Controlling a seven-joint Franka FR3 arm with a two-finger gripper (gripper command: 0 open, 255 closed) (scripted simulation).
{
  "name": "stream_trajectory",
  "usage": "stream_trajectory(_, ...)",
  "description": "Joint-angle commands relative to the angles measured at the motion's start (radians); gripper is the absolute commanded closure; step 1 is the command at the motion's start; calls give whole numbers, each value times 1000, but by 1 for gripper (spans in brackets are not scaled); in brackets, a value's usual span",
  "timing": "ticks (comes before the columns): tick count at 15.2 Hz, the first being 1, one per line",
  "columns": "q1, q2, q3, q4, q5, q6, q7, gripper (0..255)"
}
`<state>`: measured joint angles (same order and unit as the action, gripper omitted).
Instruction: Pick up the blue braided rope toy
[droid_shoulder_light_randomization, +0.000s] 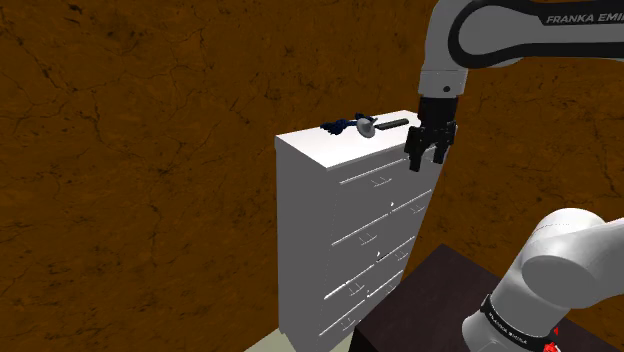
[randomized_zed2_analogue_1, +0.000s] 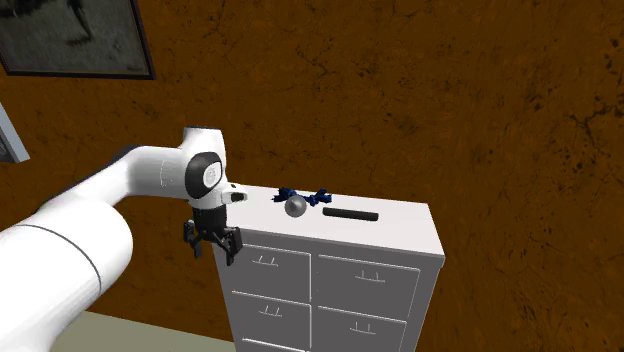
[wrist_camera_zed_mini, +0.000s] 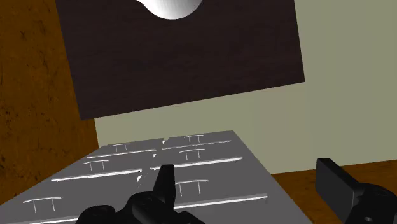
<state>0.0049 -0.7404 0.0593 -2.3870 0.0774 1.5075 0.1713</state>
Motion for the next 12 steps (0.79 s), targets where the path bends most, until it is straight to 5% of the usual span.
stream_trajectory(1,0,0,0,0,0,0,0,0)
stream_trajectory(12,-96,403,4,301,-24,138,184,0)
